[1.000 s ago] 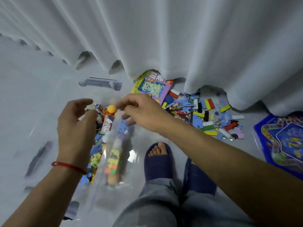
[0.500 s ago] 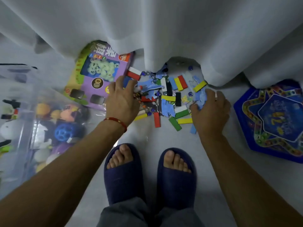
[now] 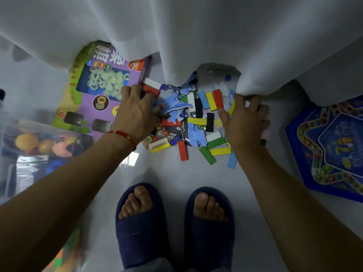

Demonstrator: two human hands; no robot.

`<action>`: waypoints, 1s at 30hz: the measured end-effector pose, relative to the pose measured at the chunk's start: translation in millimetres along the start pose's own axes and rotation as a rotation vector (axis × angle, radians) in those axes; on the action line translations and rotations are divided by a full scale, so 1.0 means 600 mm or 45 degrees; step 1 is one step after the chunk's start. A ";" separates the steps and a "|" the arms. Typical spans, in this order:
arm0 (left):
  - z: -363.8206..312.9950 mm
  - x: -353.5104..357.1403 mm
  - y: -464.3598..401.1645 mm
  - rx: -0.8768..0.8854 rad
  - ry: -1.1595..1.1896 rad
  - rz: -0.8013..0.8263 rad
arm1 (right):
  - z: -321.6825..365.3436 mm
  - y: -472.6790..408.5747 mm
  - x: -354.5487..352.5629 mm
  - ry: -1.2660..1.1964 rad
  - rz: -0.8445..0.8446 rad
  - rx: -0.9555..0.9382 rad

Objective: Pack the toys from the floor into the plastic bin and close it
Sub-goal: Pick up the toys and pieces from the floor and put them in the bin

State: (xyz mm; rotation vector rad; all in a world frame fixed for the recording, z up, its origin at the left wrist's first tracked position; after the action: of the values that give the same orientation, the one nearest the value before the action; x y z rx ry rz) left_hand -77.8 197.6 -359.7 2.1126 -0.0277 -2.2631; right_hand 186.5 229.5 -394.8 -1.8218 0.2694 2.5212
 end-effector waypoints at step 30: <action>-0.027 -0.002 -0.042 0.132 -0.298 0.320 | -0.002 -0.029 -0.025 -0.559 0.167 0.015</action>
State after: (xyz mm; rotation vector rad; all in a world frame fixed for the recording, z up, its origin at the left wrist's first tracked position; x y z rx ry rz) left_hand -62.3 222.8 -360.7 1.7565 -0.4020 -2.3817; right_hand 194.5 247.4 -383.3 -1.2313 0.3961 2.9089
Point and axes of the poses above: each hand's wrist, its own y-axis away from the middle knuckle, its own x-axis out of the palm, z = x × y, the point moved 4 cm from there along -y, towards the middle knuckle, and after that the axes turned 12 degrees about -y, right-handed, at the moved point
